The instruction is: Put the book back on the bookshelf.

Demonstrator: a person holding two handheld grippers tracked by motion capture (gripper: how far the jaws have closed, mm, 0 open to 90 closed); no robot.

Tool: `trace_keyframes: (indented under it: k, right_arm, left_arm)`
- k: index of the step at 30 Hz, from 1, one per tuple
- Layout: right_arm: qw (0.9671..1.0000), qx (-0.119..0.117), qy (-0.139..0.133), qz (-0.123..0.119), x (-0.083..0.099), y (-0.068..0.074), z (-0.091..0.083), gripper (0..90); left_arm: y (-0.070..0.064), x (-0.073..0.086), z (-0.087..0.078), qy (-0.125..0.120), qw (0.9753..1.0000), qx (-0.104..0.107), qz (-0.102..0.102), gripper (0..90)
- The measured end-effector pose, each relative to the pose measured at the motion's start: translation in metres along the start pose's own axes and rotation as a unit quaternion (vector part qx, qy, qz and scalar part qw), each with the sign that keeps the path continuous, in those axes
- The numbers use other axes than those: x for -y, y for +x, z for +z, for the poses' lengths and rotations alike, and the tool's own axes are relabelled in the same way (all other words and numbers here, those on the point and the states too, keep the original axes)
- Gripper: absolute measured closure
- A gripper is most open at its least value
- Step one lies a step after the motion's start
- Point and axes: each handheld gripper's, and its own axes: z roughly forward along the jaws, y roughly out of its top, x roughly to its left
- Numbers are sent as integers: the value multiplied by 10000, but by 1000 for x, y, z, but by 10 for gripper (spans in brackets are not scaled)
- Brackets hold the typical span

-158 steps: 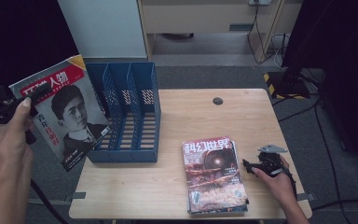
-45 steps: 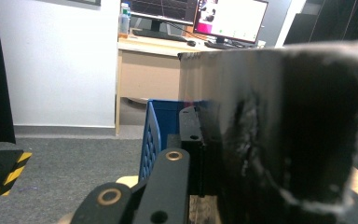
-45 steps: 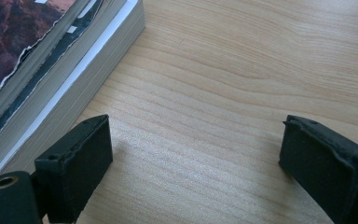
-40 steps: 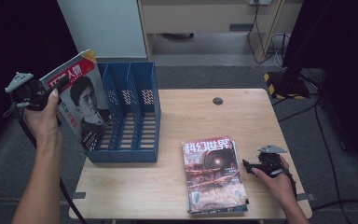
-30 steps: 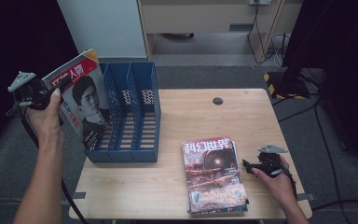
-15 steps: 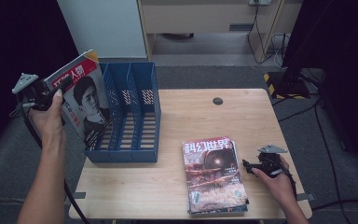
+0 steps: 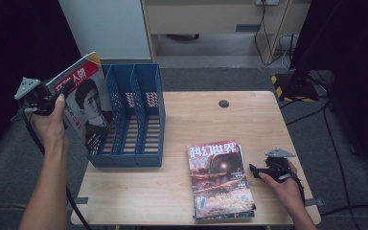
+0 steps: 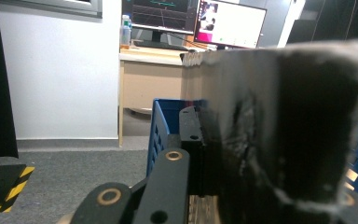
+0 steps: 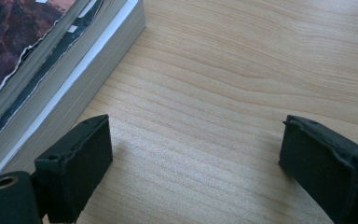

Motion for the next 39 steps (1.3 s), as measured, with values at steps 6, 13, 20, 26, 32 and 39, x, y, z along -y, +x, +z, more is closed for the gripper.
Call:
trace_keyframes:
  k: [6,13,20,26,32,39]
  right_arm:
    - [10000,2,-2,1,0,0,0,94]
    - [10000,3,0,2,0,0,0,94]
    - [10000,12,-12,6,0,0,0,94]
    - [10000,16,-15,6,0,1,0,94]
    - [10000,13,-13,9,0,1,0,94]
    - [10000,16,-15,7,0,1,0,94]
  left_arm:
    - [4,7,0,-69,9998,17,-172,862]
    - [2,14,2,-125,9996,35,-232,861]
    - [-2,20,2,-95,9998,37,-194,861]
    - [-6,27,4,-113,9997,53,-206,861]
    - [-7,33,3,-112,9997,-3,-194,861]
    - [-3,41,1,-65,9998,-31,-204,861]
